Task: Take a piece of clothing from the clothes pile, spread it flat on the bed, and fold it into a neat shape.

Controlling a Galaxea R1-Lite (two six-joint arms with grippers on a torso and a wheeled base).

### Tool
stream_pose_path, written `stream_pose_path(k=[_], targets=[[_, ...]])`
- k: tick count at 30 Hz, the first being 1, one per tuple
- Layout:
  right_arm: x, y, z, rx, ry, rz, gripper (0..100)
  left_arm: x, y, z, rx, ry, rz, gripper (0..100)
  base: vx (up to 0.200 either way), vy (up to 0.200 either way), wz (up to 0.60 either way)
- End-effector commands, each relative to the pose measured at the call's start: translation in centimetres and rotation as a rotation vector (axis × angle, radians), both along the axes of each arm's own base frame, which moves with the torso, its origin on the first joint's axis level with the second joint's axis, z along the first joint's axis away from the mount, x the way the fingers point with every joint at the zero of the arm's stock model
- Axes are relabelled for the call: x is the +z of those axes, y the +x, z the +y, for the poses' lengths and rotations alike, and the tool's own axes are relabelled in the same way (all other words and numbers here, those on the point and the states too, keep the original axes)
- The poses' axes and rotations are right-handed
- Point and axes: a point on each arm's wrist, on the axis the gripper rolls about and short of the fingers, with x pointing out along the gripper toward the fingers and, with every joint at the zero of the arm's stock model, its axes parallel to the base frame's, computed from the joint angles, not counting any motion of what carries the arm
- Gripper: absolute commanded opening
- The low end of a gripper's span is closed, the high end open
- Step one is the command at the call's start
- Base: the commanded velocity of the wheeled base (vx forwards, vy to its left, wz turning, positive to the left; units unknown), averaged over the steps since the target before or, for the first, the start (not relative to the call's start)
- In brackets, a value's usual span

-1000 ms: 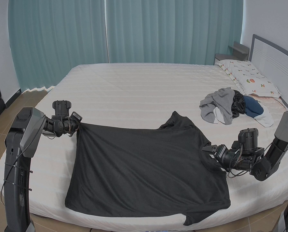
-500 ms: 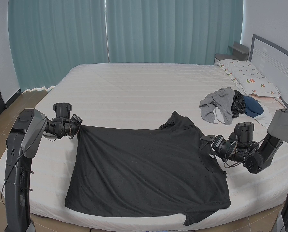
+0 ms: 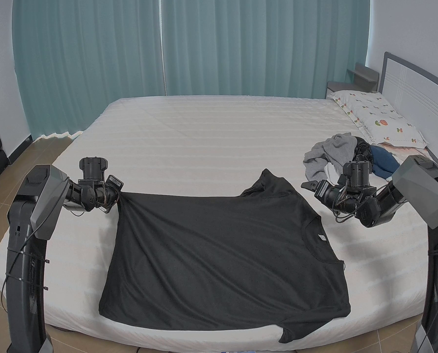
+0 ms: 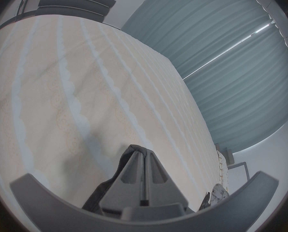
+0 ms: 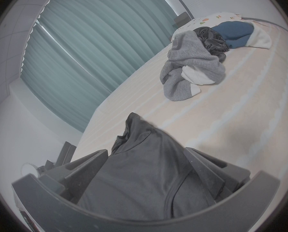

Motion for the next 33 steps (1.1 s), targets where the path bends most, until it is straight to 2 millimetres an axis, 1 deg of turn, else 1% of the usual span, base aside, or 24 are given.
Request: stream_pose_path(k=[1, 2, 4, 5, 6, 8, 13, 19, 20, 27, 33], targets=[[-4.8, 2.6, 0.2, 0.014, -0.039, 0.043, 100, 2.2, -0.3, 0.3, 0.015, -0.010, -0.035, 0, 0.000, 0.000, 0.00], [-4.7, 2.6, 0.3, 0.016, -0.038, 0.040, 100, 2.2, -0.3, 0.3, 0.016, -0.011, -0.036, 0, 0.000, 0.000, 0.00], [-6.1, 3.5, 0.5, 0.034, -0.052, 0.027, 100, 2.9, -0.3, 0.6, 0.030, -0.023, -0.049, 0, 0.000, 0.000, 0.00], [-6.2, 3.5, 0.5, 0.034, -0.053, 0.025, 100, 2.8, -0.3, 0.6, 0.031, -0.025, -0.047, 0, 0.000, 0.000, 0.00], [-7.1, 4.0, 0.6, 0.052, -0.087, 0.009, 100, 2.8, -0.4, 0.8, 0.034, -0.025, -0.044, 0, 0.000, 0.000, 0.00], [-7.6, 4.4, 0.6, 0.061, -0.102, -0.006, 100, 2.5, -0.4, 0.7, 0.033, -0.026, -0.038, 0, 0.000, 0.000, 0.00], [-7.5, 5.1, 0.7, 0.078, -0.090, -0.035, 100, 2.2, -0.5, 0.7, 0.030, -0.024, -0.030, 0, 0.000, 0.000, 0.00], [-6.9, 5.4, 1.3, 0.098, -0.079, -0.062, 100, 2.2, -0.4, 0.7, 0.028, -0.025, -0.030, 0, 0.000, 0.000, 0.00], [-6.7, 5.4, 1.6, 0.107, -0.078, -0.067, 0, 2.2, -0.4, 0.7, 0.027, -0.025, -0.030, 0, 0.000, 0.000, 0.00], [-6.4, 5.6, 1.7, 0.110, -0.080, -0.080, 0, 2.3, -0.4, 0.6, 0.025, -0.024, -0.036, 0, 0.000, 0.000, 0.00], [-5.0, 6.6, 1.2, 0.071, -0.079, -0.139, 0, 2.4, -0.3, 0.6, 0.026, -0.022, -0.044, 0, 0.000, 0.000, 0.00]])
